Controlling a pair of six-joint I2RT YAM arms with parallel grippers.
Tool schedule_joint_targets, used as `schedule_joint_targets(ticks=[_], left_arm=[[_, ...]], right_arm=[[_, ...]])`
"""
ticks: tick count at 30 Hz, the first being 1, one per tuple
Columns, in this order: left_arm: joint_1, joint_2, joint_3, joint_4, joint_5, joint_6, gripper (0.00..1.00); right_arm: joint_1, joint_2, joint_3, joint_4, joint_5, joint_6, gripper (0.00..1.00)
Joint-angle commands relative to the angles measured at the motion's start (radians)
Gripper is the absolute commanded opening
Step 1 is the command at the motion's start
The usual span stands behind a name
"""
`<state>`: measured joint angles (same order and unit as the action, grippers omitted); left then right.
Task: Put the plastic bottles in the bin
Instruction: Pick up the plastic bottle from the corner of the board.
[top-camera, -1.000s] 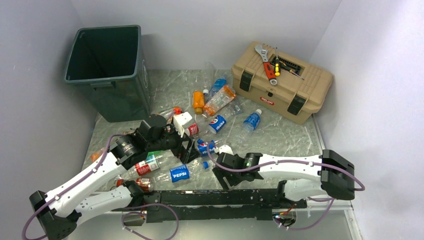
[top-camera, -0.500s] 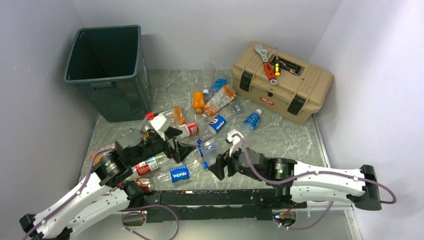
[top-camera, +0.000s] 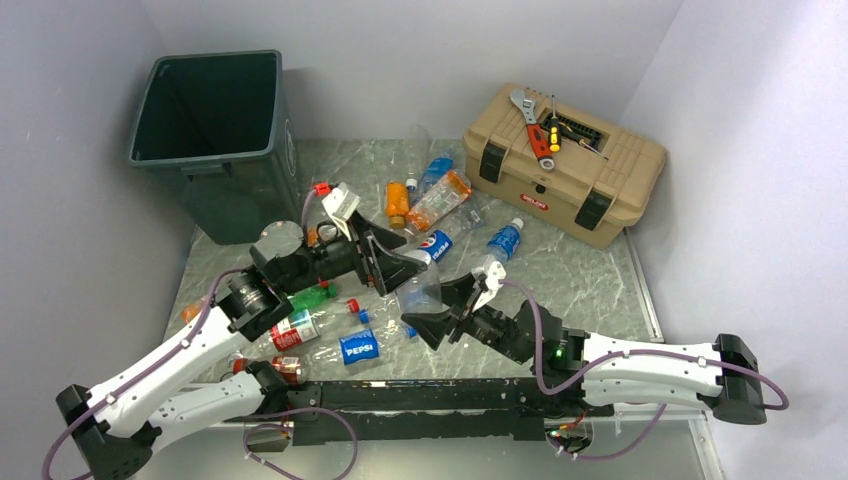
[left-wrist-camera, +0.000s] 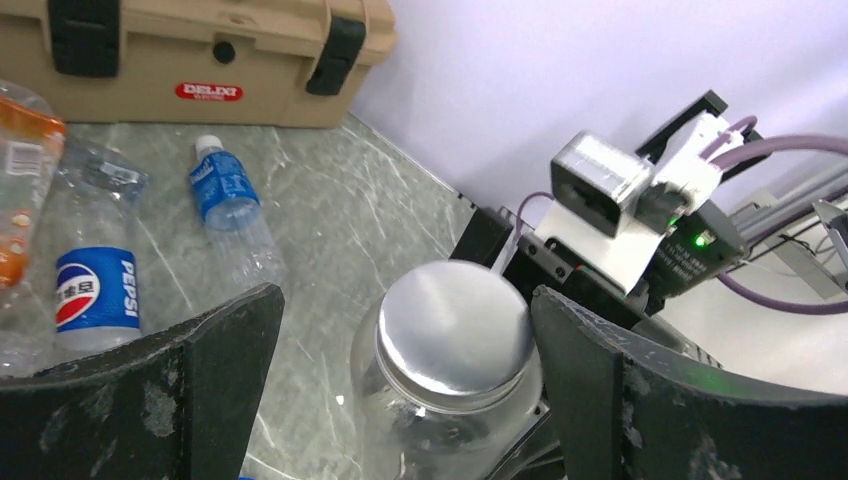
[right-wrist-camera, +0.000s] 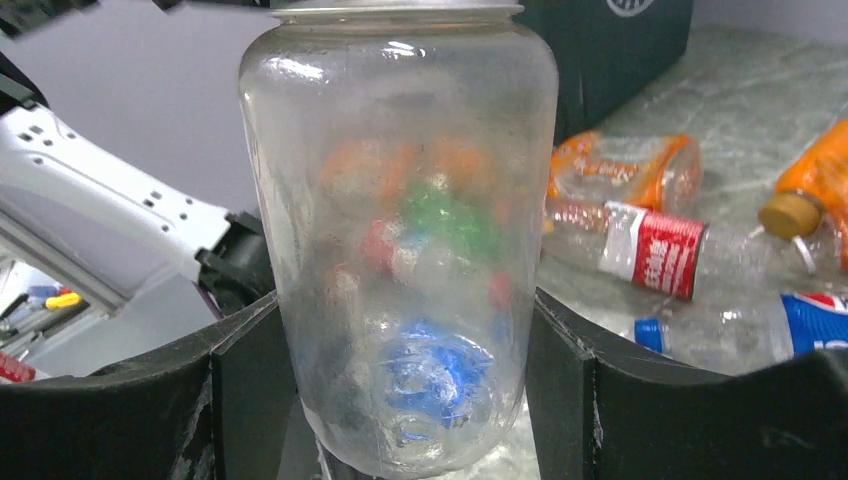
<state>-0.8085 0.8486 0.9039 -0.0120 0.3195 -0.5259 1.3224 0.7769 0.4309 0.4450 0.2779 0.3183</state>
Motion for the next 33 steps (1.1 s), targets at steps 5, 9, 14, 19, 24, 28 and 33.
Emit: schedule_joint_targets(ticks=[5,9,14,19,24,28,33], left_arm=[[-0.003,0.050,-0.018,0.110,0.127,-0.086,0.99],[-0.004,0.062,-0.029,0.145,0.169,-0.105,0.99],[-0.014,0.053,-0.052,0.160,0.186,-0.095,1.00],[-0.058,0.041,-0.083,0.161,0.150,-0.057,1.00],[-0.089,0.042,-0.067,0.113,0.121,-0.004,0.86],[-0.091,0.027,-0.070,0.114,0.108,0.011,0.78],[-0.090,0.021,-0.077,0.119,0.098,0.019,0.63]], right_arm=[[0.005,-0.007,0.009,0.165,-0.008,-0.053,0.49],[0.005,-0.005,0.009,0.164,0.000,-0.047,0.49],[0.005,-0.010,0.011,0.151,0.039,-0.039,0.50],[0.005,0.011,0.022,0.149,0.044,-0.032,0.50],[0.005,0.030,0.035,0.149,0.039,-0.029,0.50],[0.005,0.035,0.038,0.143,0.030,-0.027,0.51],[0.005,0.049,0.058,0.111,0.004,-0.023,0.71]])
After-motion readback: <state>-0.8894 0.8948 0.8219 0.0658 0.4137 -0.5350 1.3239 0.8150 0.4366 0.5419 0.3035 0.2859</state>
